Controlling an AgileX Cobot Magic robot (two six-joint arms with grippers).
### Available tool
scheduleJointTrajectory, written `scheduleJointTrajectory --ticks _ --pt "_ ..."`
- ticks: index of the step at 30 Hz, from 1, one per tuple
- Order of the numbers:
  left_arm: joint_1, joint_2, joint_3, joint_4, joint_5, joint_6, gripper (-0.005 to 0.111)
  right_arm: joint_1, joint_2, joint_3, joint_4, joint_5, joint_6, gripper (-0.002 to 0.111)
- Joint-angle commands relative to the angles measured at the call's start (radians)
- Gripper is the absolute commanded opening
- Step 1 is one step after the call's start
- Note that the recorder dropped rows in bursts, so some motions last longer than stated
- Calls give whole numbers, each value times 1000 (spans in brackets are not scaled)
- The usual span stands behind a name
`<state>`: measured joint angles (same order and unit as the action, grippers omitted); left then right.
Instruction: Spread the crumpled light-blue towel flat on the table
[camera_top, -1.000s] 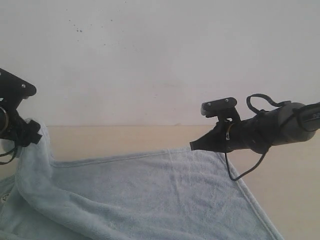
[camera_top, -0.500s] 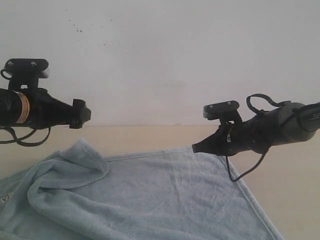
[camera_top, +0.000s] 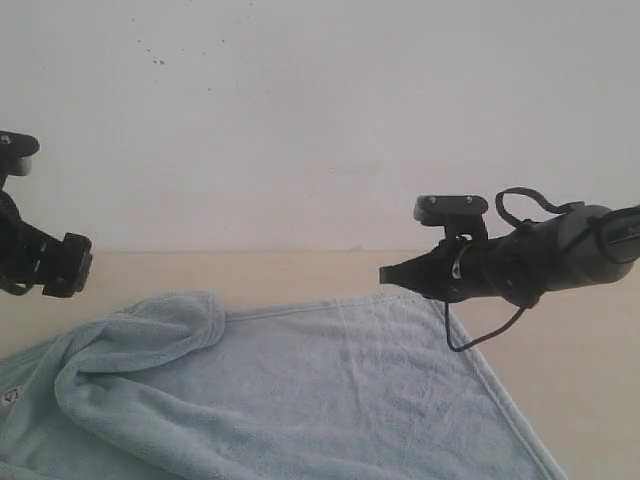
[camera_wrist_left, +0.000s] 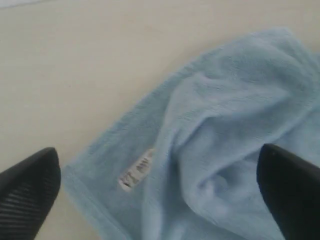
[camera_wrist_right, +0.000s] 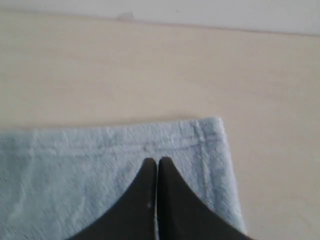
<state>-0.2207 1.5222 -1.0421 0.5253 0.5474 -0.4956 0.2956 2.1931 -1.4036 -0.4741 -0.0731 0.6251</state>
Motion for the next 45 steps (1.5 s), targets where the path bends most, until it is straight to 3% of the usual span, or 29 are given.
scheduleJointTrajectory --ticks 1,4,11,15,20,24,31,45 --pt "-1 -72 6 -486 26 462 110 -10 18 -4 3 -191 93 0" --pt "-1 -71 8 -708 -8 660 110 -10 37 -4 21 -218 95 0" --pt "-1 23 8 -1138 -99 950 110 -10 51 -4 15 -218 29 0" --pt "-1 112 8 -1282 -99 1084 110 -10 51 -4 15 -198 -33 0" --pt "-1 174 8 -1424 -79 1108 110 -10 52 -4 15 -83 -36 0" --pt "-1 170 0 -1495 -60 1220 110 -10 52 -4 15 -84 -104 0" --pt "-1 163 -28 -1522 1 1233 110 -10 90 -4 15 -181 -105 0" --pt "-1 163 -29 -1561 -16 1249 110 -51 172 -4 26 -142 -86 0"
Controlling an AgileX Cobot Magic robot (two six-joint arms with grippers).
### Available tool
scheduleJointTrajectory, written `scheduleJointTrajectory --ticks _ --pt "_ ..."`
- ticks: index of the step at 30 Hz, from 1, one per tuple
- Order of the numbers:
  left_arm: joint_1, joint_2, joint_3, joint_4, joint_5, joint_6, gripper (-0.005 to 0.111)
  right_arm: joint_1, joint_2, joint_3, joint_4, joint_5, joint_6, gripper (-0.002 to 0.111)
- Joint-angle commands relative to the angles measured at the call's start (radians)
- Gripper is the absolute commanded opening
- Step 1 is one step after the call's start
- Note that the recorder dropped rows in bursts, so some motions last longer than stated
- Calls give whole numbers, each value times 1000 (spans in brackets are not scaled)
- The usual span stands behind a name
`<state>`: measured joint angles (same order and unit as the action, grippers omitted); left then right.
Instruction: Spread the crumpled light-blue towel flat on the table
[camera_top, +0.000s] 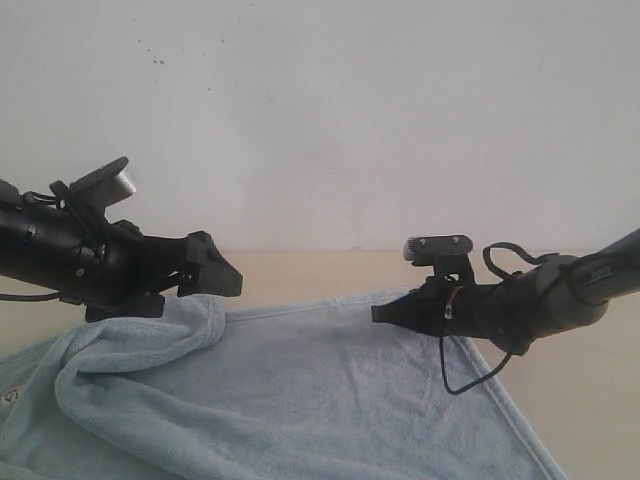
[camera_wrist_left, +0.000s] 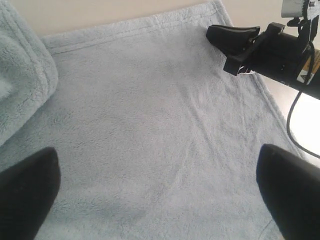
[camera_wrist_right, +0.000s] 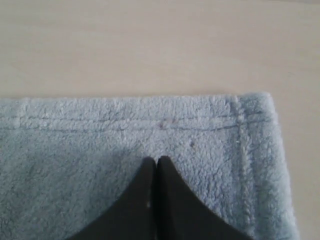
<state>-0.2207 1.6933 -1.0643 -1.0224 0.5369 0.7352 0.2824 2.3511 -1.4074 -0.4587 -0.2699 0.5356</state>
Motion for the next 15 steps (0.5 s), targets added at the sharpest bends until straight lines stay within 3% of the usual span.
scheduleJointTrajectory --ticks 1,8,15 --pt "-1 -8 -7 -14 -5 26 110 -56 14 0 17 71 4 0" --pt "-1 -8 -7 -14 -7 26 110 -207 6 0 7 100 -4 0" --pt "-1 -8 -7 -10 -9 26 110 -244 -96 0 0 104 -4 0"
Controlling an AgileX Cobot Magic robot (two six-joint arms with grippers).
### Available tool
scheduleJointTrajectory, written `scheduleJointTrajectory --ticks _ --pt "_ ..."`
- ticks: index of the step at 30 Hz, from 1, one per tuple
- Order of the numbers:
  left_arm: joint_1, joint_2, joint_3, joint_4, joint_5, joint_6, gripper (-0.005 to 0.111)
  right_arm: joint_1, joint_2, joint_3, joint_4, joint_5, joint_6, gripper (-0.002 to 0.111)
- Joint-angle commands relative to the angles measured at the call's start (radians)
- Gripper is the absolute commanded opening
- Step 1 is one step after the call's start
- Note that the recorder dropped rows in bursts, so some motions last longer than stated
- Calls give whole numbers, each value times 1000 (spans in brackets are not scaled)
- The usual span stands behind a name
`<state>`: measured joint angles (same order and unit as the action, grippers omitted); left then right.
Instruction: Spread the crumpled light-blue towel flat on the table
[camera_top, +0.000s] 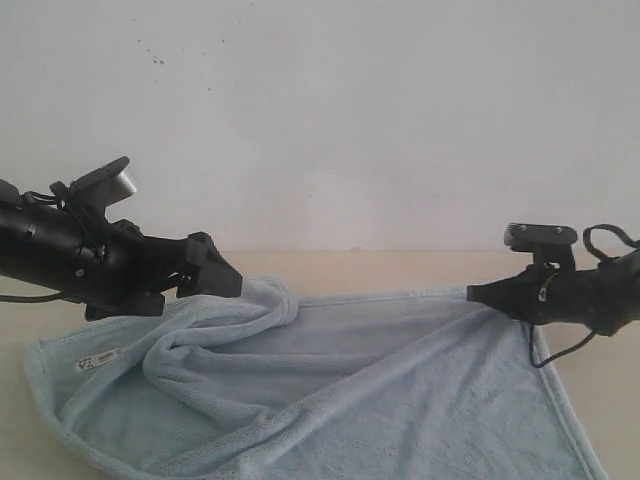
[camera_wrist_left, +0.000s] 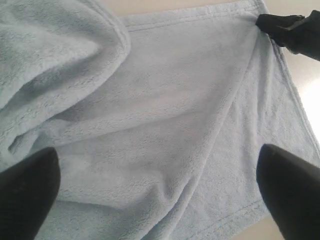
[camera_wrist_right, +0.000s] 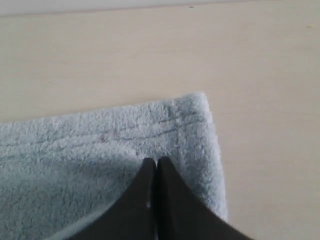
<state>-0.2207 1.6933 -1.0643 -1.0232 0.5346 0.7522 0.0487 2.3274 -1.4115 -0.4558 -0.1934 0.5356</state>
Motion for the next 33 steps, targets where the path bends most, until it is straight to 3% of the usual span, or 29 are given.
scheduleJointTrajectory --ticks 1,7,12,15,19,23,26,29,33 --pt "-1 -8 -7 -9 -9 9 110 -8 -98 4 -3 34 -4 0" --pt "-1 -8 -7 -9 -11 9 110 15 -237 4 -7 155 17 0" --pt "-1 -8 -7 -9 -8 9 110 88 -305 4 11 473 -187 0" --pt "-1 -8 -7 -16 -3 9 110 145 -342 4 17 647 -413 0" --pt "-1 -8 -7 -45 4 9 110 181 -376 -20 29 858 -516 0" --pt "-1 -8 -7 -103 32 9 110 181 -398 -27 229 1132 -536 0" --pt "-1 -8 -7 -150 107 9 110 181 -400 -23 447 1378 -725 0" --pt "-1 -8 -7 -234 200 45 110 181 -435 38 657 1414 -834 0" --pt "-1 -8 -7 -297 332 110 110 181 -550 174 703 1376 -853 0"
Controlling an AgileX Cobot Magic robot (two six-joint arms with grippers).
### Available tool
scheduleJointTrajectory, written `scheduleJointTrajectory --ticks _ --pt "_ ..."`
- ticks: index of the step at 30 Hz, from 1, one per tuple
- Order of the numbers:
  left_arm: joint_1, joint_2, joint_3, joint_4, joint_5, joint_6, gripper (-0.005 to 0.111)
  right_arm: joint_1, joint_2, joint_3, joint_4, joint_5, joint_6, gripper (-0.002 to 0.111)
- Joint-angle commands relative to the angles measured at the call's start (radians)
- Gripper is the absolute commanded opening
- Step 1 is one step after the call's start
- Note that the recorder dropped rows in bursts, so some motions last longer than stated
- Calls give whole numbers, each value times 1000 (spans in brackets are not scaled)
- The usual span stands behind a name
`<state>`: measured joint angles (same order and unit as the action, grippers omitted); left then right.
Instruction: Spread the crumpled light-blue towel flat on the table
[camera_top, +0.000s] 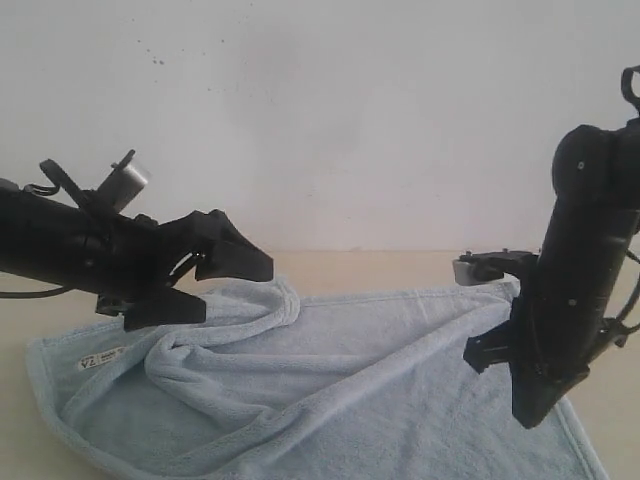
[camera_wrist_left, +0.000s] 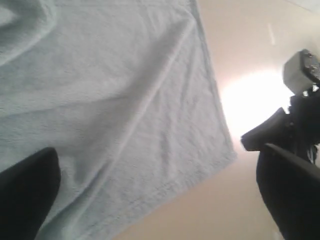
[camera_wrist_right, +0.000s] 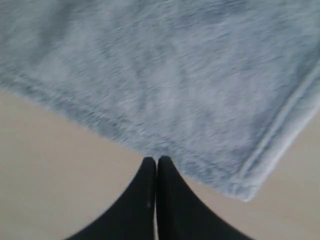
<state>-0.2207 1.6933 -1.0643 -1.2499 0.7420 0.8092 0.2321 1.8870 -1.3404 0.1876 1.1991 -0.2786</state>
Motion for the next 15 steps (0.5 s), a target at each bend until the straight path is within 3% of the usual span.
scheduleJointTrajectory --ticks 1,8,10,12,15 --pt "-1 -8 -7 -83 152 53 110 -2 -137 133 54 -45 -34 0" --pt "-1 -8 -7 -196 269 90 109 -2 -304 374 33 -266 -12 0" --pt "-1 -8 -7 -230 296 128 104 -2 -309 421 33 -365 -12 0" --pt "-1 -8 -7 -236 312 190 93 -2 -302 458 36 -429 -12 0" --pt "1 -8 -7 -205 306 267 62 -2 -294 475 61 -382 -12 0"
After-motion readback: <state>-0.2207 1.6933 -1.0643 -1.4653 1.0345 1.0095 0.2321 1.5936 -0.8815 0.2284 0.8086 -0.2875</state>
